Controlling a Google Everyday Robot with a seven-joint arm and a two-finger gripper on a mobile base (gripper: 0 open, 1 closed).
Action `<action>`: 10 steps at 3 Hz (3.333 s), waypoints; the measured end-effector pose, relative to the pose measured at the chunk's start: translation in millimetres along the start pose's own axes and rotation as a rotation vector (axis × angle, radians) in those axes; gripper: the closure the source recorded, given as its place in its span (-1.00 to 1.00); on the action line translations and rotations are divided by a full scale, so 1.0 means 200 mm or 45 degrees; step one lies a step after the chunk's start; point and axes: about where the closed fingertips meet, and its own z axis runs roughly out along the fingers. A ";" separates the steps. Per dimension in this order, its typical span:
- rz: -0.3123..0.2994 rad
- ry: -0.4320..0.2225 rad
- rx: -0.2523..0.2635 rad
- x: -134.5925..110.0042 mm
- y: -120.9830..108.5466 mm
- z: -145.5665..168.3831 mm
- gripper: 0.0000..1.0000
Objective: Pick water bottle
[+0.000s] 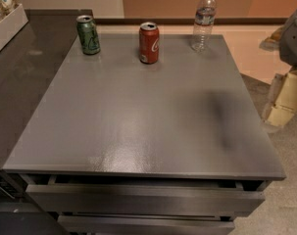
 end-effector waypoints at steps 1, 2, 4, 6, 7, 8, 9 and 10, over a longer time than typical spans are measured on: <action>0.000 0.000 0.000 0.00 0.00 0.00 -1.00; -0.017 -0.036 0.028 -0.03 -0.03 0.00 -1.00; 0.080 -0.185 0.057 -0.13 -0.33 0.15 -1.00; 0.260 -0.352 0.113 -0.23 -0.70 0.30 -1.00; 0.305 -0.389 0.129 -0.26 -0.80 0.34 -1.00; 0.362 -0.464 0.185 -0.32 -1.00 0.36 -1.00; 0.385 -0.509 0.229 -0.36 -1.11 0.35 -1.00; 0.448 -0.604 0.258 -0.39 -1.28 0.40 -1.00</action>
Offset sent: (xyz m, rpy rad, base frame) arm 0.0066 0.0060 -0.0003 0.0227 -0.0315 0.0361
